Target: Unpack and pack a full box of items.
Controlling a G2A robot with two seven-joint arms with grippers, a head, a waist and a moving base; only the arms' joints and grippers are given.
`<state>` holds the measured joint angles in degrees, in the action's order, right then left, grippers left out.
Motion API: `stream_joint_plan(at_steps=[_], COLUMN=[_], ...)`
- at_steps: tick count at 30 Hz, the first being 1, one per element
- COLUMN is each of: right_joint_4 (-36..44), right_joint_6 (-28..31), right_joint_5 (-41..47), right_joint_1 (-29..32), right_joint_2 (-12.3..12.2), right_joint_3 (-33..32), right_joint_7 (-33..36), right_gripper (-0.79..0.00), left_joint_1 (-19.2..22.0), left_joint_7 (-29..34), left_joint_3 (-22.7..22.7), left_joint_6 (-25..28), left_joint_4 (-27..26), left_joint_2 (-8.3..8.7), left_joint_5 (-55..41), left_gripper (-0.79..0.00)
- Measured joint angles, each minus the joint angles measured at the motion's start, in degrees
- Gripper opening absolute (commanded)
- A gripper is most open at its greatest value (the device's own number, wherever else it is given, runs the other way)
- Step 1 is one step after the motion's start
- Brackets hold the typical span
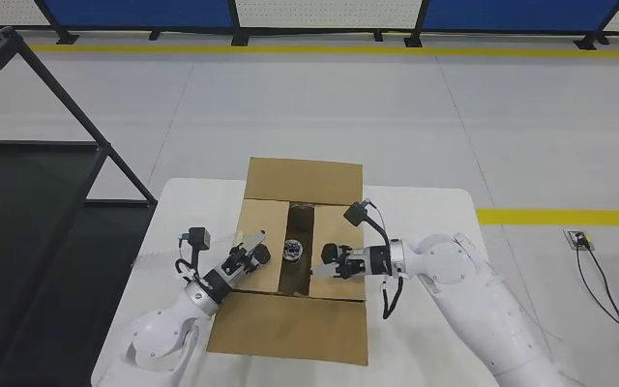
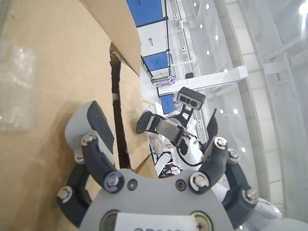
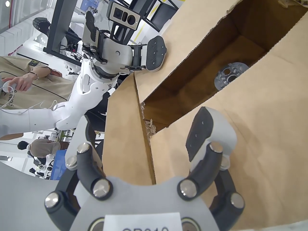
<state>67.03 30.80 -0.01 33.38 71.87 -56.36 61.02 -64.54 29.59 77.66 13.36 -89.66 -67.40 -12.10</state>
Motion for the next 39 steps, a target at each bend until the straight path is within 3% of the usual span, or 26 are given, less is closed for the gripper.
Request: stream_joint_plan(at_steps=[19, 28, 34, 39], right_joint_4=[0.62, 2.16, 2.93, 2.52], right_joint_6=[-0.33, 2.47, 4.24, 5.87], right_joint_5=[-2.93, -0.58, 1.76, 4.44], right_joint_1=[-0.21, 1.09, 2.37, 2.97], right_joint_2=[-0.03, -0.79, -1.33, -1.88], right_joint_3=[1.33, -1.54, -3.77, -5.8], right_joint_7=[-3.56, -5.97, -7.95, -7.77], right_gripper=[0.0, 0.0, 0.0, 0.0], left_joint_1=[-0.02, -2.37, -5.75, -10.36], left_joint_7=[0.04, 0.04, 4.74, 16.37], left_joint_3=[-0.29, 2.73, 7.71, 14.89], left_joint_6=[-0.14, 1.55, 4.01, 5.53], left_joint_4=[0.56, -4.23, -7.83, -9.21], left_joint_2=[-0.1, 0.25, 1.03, 2.41], left_joint_5=[0.48, -1.4, -5.52, -10.83], left_gripper=[0.0, 0.0, 0.0, 0.0])
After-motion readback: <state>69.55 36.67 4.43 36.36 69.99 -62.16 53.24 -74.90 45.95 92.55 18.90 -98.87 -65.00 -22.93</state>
